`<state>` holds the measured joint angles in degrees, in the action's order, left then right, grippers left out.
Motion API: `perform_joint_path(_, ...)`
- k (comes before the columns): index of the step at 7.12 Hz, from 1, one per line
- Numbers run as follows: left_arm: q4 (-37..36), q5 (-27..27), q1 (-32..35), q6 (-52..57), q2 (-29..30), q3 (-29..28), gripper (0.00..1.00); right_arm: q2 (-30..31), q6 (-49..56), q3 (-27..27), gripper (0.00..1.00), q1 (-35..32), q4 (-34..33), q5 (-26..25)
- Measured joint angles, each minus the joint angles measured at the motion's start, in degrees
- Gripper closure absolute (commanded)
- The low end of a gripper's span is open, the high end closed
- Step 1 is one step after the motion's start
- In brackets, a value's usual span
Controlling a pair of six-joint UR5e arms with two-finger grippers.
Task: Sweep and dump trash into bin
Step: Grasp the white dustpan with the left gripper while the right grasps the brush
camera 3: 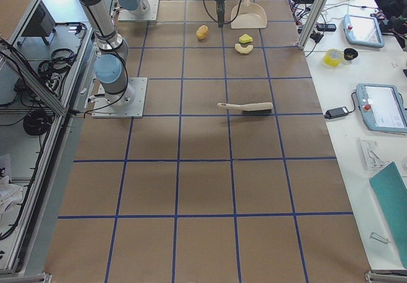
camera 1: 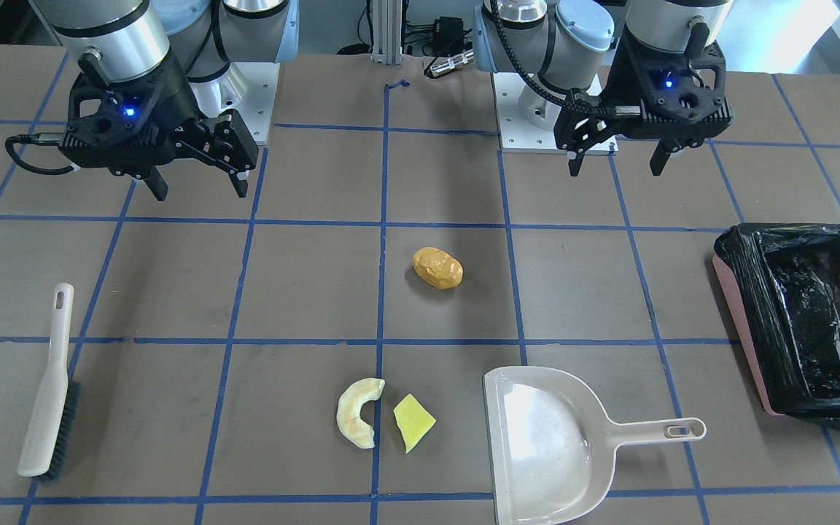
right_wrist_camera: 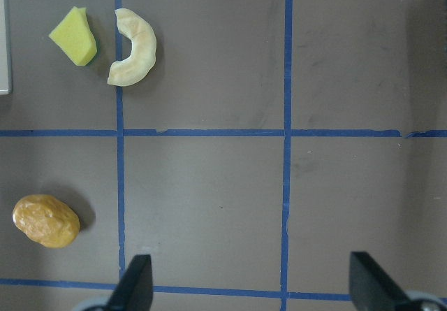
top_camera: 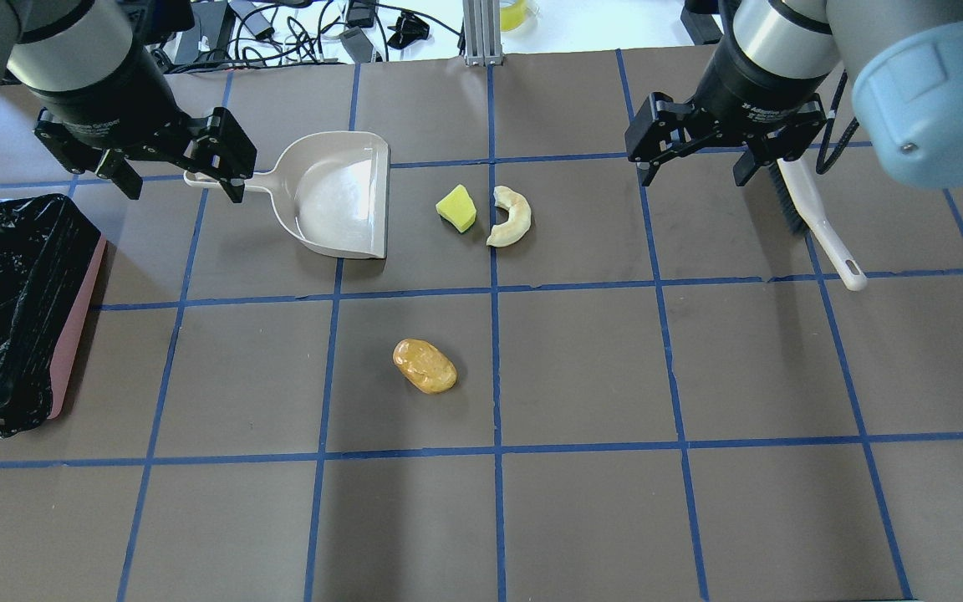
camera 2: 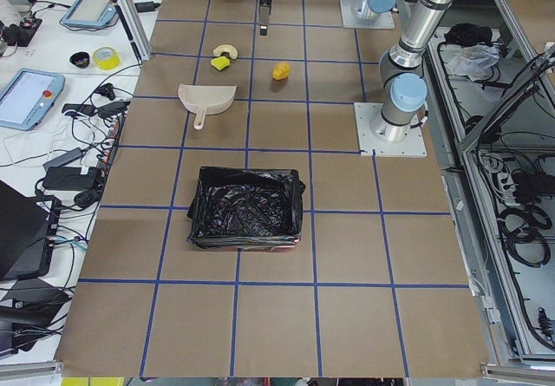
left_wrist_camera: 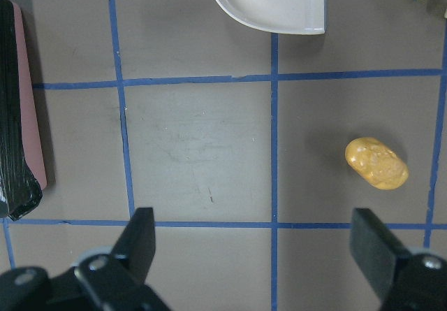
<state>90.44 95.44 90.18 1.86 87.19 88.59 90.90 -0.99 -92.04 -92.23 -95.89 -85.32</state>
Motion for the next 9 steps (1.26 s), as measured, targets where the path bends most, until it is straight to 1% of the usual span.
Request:
perform_joint_path(1,0.0,0.03,0.0,-0.01,0.0,0.0,0.0,0.15,1.39,-0.29,0.0,-0.06,0.3,-1.38)
perform_joint_path(3,0.0,0.01,-0.06,0.16,0.06,0.0,0.0,0.71,3.16,-1.24,0.0,-0.07,1.28,-5.68)
perform_joint_path(5,-0.47,-0.07,-0.49,0.72,0.53,-0.38,0.0,0.37,3.53,-2.32,0.0,0.41,1.01,-6.71)
perform_joint_path(7,-1.53,-0.88,-0.9,-0.38,1.1,-0.39,0.0,-2.85,4.92,-2.5,0.0,2.24,-0.54,-7.04)
perform_joint_path(8,-4.3,-0.94,-1.0,-4.27,1.51,-0.18,0.0,-5.49,8.54,-2.54,0.0,4.55,-1.87,-7.17)
perform_joint_path(9,-7.2,-0.68,-1.03,-13.07,1.96,0.09,0.0,-8.17,13.46,-2.58,0.0,7.56,-3.32,-7.33)
